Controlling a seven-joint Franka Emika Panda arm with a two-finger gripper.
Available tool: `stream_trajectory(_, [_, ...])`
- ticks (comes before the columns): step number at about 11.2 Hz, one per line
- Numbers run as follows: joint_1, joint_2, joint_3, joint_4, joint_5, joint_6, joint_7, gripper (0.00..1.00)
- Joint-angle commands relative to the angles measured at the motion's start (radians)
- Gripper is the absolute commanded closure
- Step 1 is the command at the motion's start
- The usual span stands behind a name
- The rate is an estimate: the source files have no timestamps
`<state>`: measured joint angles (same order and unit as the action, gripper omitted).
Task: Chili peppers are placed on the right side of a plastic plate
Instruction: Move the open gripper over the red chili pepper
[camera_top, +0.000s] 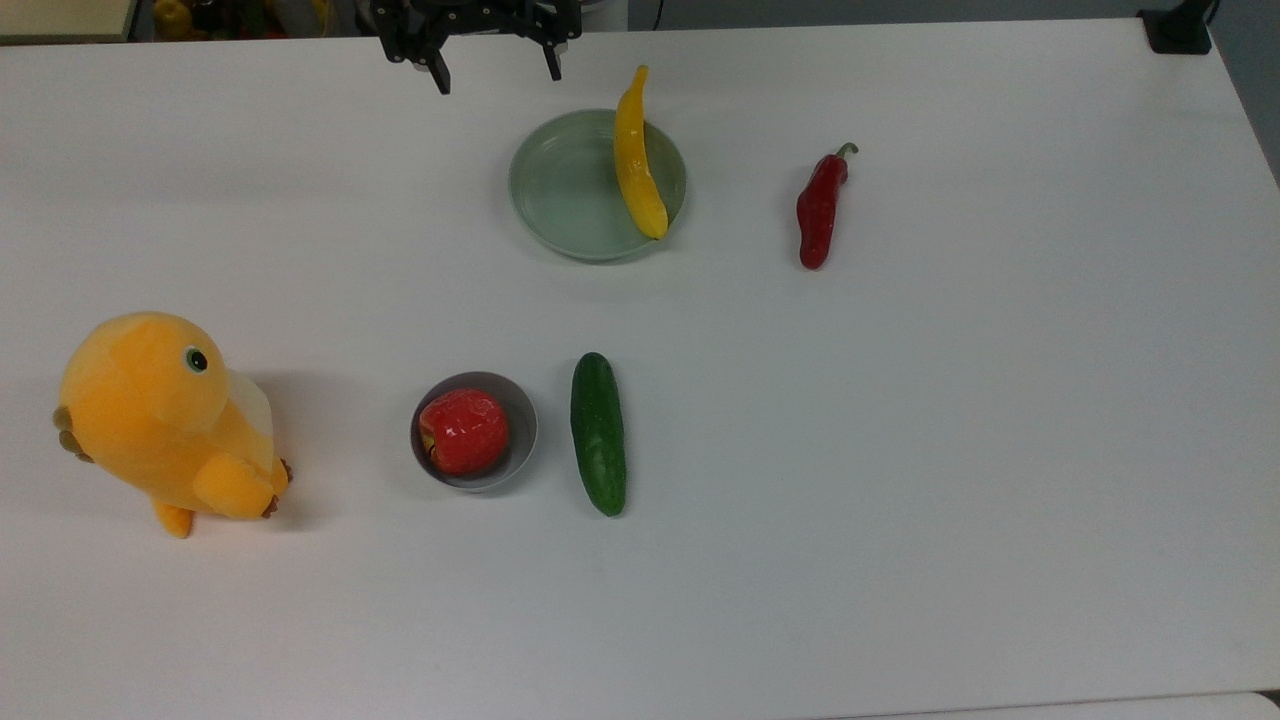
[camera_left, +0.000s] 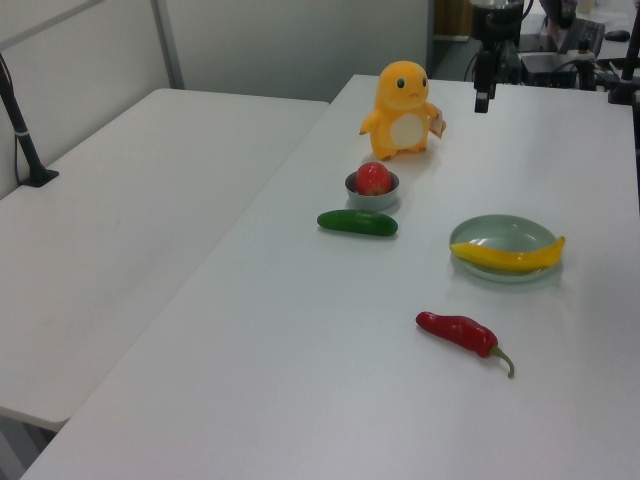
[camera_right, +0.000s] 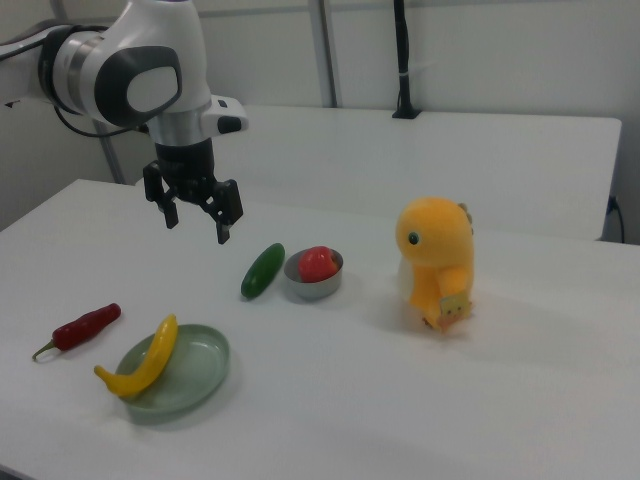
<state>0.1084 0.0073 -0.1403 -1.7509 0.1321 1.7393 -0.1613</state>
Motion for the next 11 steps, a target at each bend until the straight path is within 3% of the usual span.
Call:
stream_trajectory(1, [0.028, -0.009, -0.005, -0.012, 0.020, -0.033, 0.022, 0.00])
stream_trajectory(3, [0.103, 0.000, 0.002, -0.012, 0.021, -0.024, 0.112, 0.00])
stream_trajectory(5, [0.163, 0.032, 0.010, -0.010, 0.058, 0.075, 0.334, 0.00])
stream_trajectory(8, [0.272, 0.060, 0.014, -0.022, 0.058, 0.131, 0.526, 0.00])
stream_trajectory(11, [0.348, 0.106, 0.016, -0.039, 0.057, 0.129, 0.604, 0.00])
